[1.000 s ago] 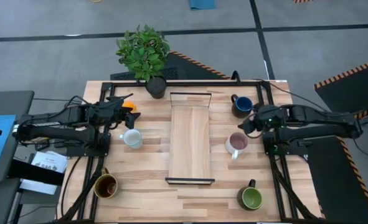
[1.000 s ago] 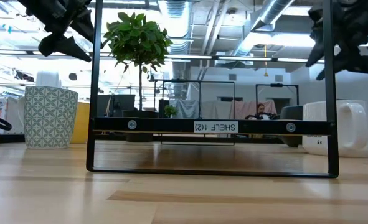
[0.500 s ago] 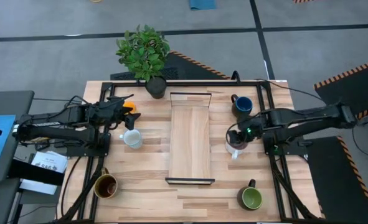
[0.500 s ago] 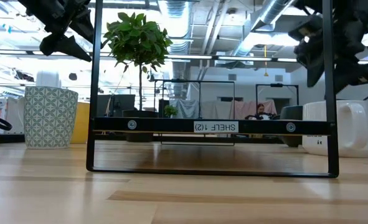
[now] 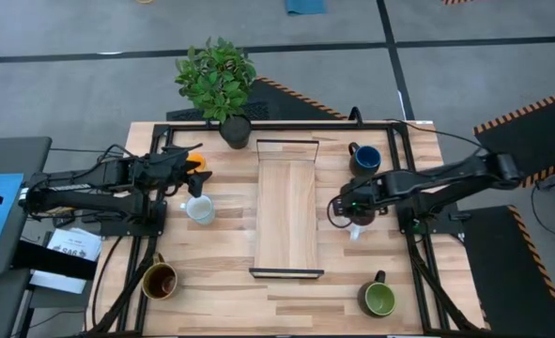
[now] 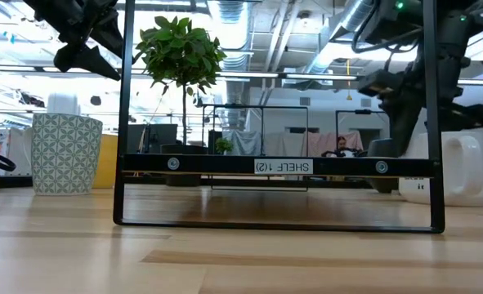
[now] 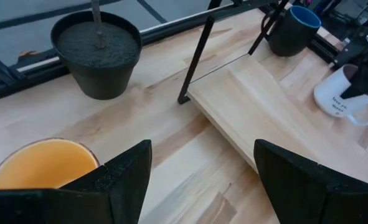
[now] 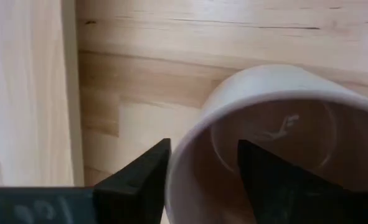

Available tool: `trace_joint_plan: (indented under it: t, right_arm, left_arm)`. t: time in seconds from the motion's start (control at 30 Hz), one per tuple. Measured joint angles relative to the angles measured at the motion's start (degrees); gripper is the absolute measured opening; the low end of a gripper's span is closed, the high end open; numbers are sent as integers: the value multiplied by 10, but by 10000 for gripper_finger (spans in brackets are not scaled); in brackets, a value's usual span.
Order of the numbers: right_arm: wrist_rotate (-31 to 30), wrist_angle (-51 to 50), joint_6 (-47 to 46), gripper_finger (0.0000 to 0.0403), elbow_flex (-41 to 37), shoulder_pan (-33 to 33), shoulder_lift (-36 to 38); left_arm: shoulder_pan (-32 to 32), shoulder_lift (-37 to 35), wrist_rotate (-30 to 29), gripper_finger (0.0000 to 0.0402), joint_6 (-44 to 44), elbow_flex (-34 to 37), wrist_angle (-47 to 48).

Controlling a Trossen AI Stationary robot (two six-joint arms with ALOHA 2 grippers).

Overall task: Place coffee mugs
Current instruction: Put the white pink mug on the shelf

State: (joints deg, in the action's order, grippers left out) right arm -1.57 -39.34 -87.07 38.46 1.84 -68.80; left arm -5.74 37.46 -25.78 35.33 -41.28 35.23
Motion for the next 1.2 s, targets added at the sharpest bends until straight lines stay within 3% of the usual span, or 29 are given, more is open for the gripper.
trace_joint_plan:
  t: [0.1, 0.23, 0.5, 0.6, 0.97, 1.2]
  right_arm:
    - [-2, 2, 3, 147, 16, 5, -11]
    - [-20, -33, 51, 38, 69, 6, -18]
    - [-36, -73, 198, 35, 222, -22, -20]
    - [-37, -68, 269, 35, 292, -28, -52]
    - [-31, -210, 538, 35, 580, -32, -310]
    - [-35, -262, 619, 35, 644, -59, -417]
  left_arm:
    - [0, 0, 0, 266, -11, 0, 0]
    - [0, 0, 0, 266, -27, 0, 0]
    - [0, 0, -3, 266, -58, 0, -1]
    - [0, 0, -5, 266, -58, 0, -2]
    - [0, 0, -6, 266, -53, 0, -5]
    - [0, 0, -6, 266, -52, 0, -5]
